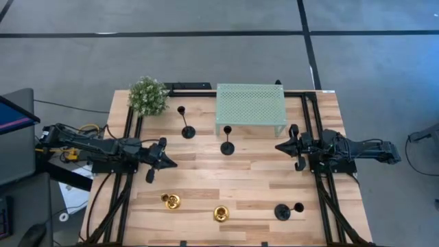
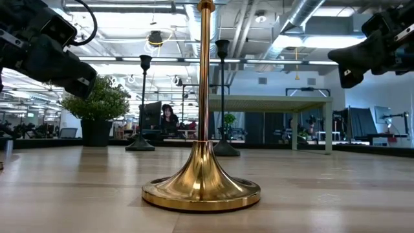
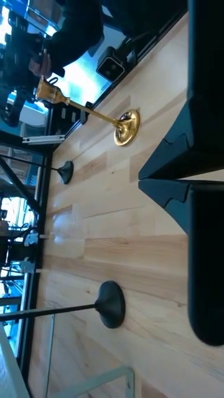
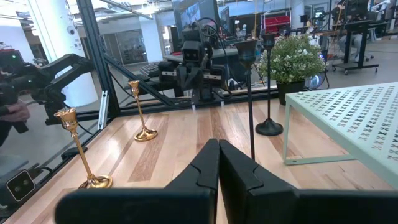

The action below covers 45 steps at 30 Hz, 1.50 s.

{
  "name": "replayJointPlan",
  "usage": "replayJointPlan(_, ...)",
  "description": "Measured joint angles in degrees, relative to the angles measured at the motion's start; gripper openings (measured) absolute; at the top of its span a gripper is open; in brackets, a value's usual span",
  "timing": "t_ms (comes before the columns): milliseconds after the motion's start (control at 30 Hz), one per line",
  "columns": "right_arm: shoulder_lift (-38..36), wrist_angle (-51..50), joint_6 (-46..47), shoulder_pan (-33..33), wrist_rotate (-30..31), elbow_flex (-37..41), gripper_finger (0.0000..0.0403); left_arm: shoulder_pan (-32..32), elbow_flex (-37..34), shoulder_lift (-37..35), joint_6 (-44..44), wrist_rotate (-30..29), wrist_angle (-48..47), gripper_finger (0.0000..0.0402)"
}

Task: Pick & Place candle stick holders
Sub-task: Put the left black candle holder on the shelf

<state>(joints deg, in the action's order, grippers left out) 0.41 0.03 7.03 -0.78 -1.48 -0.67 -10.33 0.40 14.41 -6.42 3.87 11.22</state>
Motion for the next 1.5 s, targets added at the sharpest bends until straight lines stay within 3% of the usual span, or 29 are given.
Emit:
replayJointPlan(133, 0.00, 0.01, 0.02, 0.00, 0.01, 0.00, 0.0000, 0.00, 0.00, 0.00, -2.48, -1.60, 0.36, 0.0008)
replayJointPlan(567, 0.02, 0.00, -0.04, -0.09, 1.71, 0.00, 0.0000, 0.02, 0.00, 0.02, 1.75, -21.79, 0.40, 0.0008)
replayJointPlan(1067, 0.54, -1.10, 0.12, -0.04, 2.14, -1.84, 0.0000, 0.11, 4.15, 0.00, 10.63, -23.74, -0.21, 0.0008)
replayJointPlan(1200, 2.54, -0.49, 0.59, -0.04, 3.87, -1.86, 0.0000, 0.15, 4.15, 0.00, 10.67, -26.97, -0.72, 0.0008)
replayJointPlan(1500, 10.25, 7.52, 1.01, 0.00, 4.58, -1.86, 0.0000, 0.15, 4.15, 0.00, 10.37, -28.24, -0.91, 0.0008)
